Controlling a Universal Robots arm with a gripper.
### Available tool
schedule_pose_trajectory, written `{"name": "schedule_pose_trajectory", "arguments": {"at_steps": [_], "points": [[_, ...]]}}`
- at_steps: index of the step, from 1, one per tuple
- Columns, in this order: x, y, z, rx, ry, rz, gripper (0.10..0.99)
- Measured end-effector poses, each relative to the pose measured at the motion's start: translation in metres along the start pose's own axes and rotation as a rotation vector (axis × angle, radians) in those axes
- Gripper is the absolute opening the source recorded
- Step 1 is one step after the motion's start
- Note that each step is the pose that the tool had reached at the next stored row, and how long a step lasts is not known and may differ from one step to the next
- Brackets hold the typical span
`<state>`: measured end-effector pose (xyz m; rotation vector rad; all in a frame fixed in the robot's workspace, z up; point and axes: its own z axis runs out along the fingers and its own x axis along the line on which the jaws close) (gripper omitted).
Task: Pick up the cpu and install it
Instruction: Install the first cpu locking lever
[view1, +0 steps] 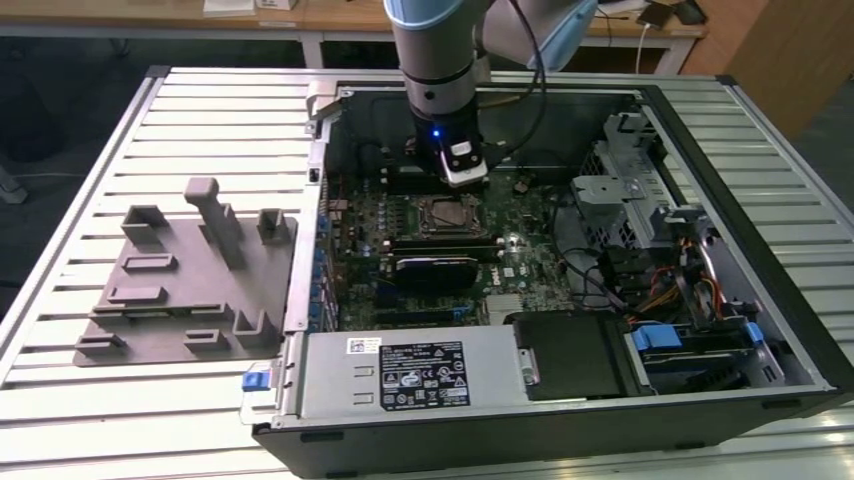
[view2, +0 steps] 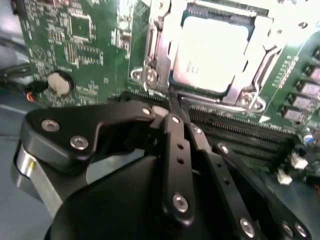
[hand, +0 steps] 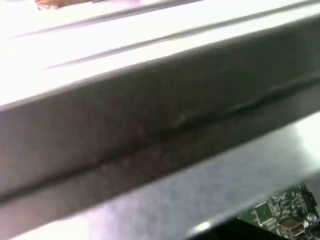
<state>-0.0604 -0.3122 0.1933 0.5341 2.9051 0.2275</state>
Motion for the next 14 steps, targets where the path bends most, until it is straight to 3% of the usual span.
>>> {"name": "schedule_pose_trajectory", "arguments": {"at_steps": [3,7,14], "points": [[-0.0019,0.0019,-0.013,0.003,0.0002,0.0,0.106],[-0.0032,0.0036,-0.0221,0.002,-0.001,0.002,0.106],[-0.0036,0.0041,-0.0248,0.004,-0.0024,0.004,0.106]]}}
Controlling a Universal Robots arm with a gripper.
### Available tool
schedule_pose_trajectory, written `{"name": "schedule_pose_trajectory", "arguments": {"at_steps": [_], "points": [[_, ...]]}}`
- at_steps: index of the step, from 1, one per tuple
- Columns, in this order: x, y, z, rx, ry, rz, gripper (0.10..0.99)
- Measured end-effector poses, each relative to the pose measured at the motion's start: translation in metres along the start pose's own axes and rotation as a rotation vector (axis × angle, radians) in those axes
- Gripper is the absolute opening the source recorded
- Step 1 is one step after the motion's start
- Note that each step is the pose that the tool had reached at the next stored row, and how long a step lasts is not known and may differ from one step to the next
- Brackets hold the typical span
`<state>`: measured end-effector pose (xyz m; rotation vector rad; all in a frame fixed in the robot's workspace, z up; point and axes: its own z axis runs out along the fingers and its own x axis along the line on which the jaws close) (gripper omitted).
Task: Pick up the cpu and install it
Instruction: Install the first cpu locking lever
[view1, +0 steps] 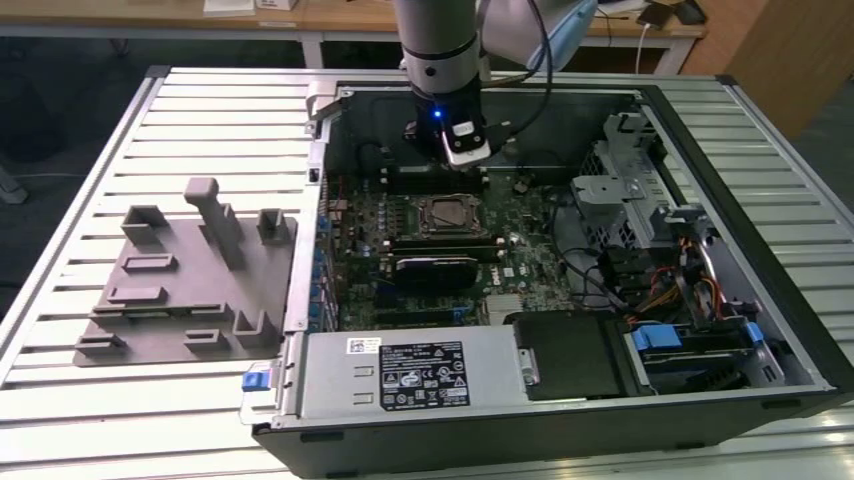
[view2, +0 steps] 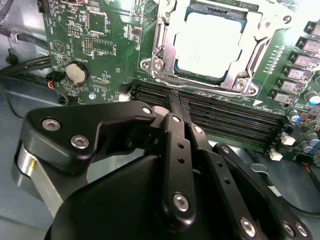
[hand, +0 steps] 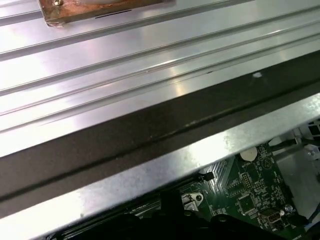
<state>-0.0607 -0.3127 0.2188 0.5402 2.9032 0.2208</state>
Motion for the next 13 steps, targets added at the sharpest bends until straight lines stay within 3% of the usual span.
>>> {"name": "schedule_pose_trajectory", "arguments": {"at_steps": [1,3,8,11,13], "points": [[0.0,0.0,0.0,0.0,0.0003,0.0,0.106],[-0.0004,0.0002,0.0001,0.005,0.0088,0.001,0.106],[-0.002,-0.0001,0.0011,0.036,0.033,0.001,0.106],[-0.0039,-0.0044,0.0008,0.051,0.0406,0.0,0.106],[-0.006,-0.0098,0.0005,0.054,0.0434,0.0,0.106]]}}
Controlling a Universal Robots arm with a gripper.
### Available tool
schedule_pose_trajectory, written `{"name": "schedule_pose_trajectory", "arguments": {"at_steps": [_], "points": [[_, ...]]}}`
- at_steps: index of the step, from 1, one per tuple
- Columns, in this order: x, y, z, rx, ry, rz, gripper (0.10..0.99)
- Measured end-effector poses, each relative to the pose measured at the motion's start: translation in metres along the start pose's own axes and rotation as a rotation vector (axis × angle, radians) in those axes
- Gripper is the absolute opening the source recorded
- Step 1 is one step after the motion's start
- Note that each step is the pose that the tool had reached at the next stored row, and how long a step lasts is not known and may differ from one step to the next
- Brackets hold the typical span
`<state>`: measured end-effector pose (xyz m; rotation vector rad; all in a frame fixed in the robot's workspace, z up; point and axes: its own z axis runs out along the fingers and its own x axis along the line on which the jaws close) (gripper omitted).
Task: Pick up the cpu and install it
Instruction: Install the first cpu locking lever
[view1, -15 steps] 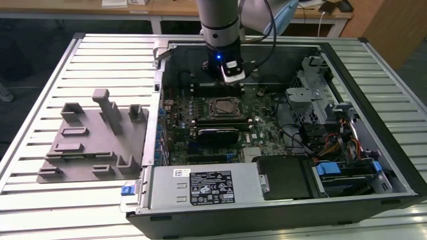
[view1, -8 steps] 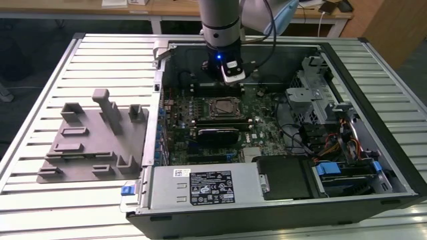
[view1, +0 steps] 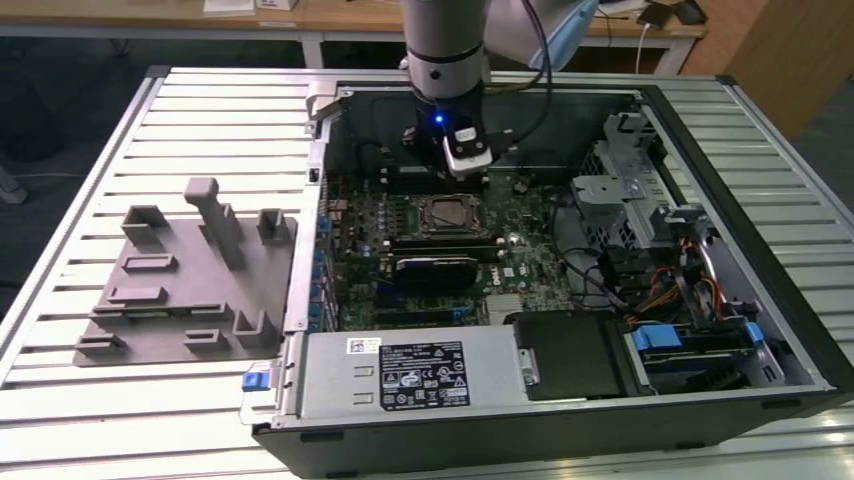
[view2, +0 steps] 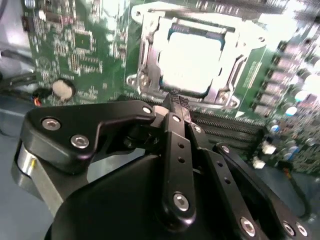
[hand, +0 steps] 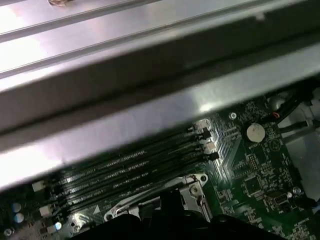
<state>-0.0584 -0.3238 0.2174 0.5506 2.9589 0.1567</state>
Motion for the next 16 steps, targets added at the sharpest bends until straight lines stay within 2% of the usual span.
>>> {"name": "schedule_pose_trajectory", "arguments": {"at_steps": [5,11,14,16], "points": [[-0.0054,-0.0138,-0.0009,0.01,0.0062,0.0,0.106],[-0.0077,-0.0177,-0.0007,0.055,0.0225,-0.003,0.106],[-0.0083,-0.0187,-0.0005,0.076,0.0361,-0.004,0.106],[-0.0085,-0.0188,-0.0003,0.09,0.0498,-0.004,0.106]]}}
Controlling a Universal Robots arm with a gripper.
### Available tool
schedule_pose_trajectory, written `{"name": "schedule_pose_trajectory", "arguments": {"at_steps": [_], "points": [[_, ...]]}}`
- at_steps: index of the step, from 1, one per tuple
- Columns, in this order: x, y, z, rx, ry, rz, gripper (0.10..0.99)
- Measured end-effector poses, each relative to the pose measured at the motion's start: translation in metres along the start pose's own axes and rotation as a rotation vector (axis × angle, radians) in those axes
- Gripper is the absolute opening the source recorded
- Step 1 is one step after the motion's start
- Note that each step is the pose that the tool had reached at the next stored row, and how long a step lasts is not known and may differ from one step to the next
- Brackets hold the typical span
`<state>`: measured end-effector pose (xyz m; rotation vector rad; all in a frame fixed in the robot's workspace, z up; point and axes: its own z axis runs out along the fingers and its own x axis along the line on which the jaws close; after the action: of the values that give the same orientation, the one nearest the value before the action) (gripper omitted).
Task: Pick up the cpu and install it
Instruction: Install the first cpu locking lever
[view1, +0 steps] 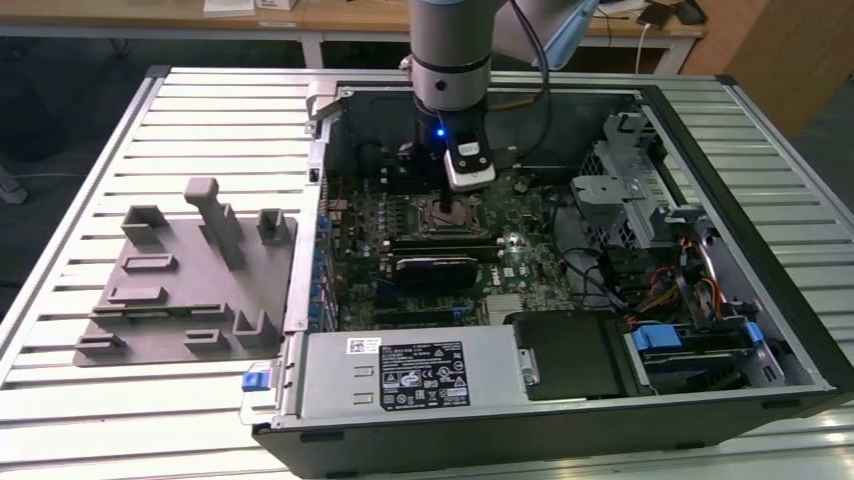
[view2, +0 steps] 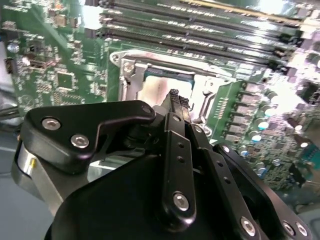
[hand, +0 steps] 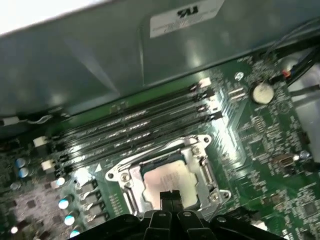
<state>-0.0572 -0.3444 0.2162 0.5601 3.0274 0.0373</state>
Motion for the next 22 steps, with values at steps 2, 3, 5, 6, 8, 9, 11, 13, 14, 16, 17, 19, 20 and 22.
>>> {"name": "schedule_pose_trajectory", "arguments": {"at_steps": [2,3,5,6,8,9,11,13,14,16,17,19,20,22], "points": [[0.0,0.0,0.0,0.002,0.0008,0.0,0.106],[0.0,0.0,0.0,0.002,0.001,0.0,0.106],[-0.0001,0.0,0.0,0.002,0.0011,0.0,0.106],[-0.0005,0.0002,0.0001,0.001,0.0011,0.0,0.106],[-0.0023,0.0009,0.0003,0.001,0.0011,-0.002,0.106],[-0.0034,0.0013,0.0003,0.001,0.0012,-0.002,0.106],[-0.0059,0.0023,0.0006,0.002,0.0015,-0.01,0.106],[-0.0067,0.0025,0.0007,0.001,0.0023,-0.026,0.106],[-0.0069,0.0026,0.0008,0.0,0.0026,-0.037,0.106],[-0.007,0.0027,0.0008,-0.001,0.0035,-0.062,0.106],[-0.007,0.0027,0.0008,-0.002,0.0039,-0.074,0.106],[-0.007,0.0026,0.0004,-0.002,0.0041,-0.08,0.106],[-0.0071,0.0027,-0.0005,-0.002,0.0041,-0.08,0.106],[-0.0073,0.0029,-0.0043,-0.002,0.0041,-0.08,0.106]]}}
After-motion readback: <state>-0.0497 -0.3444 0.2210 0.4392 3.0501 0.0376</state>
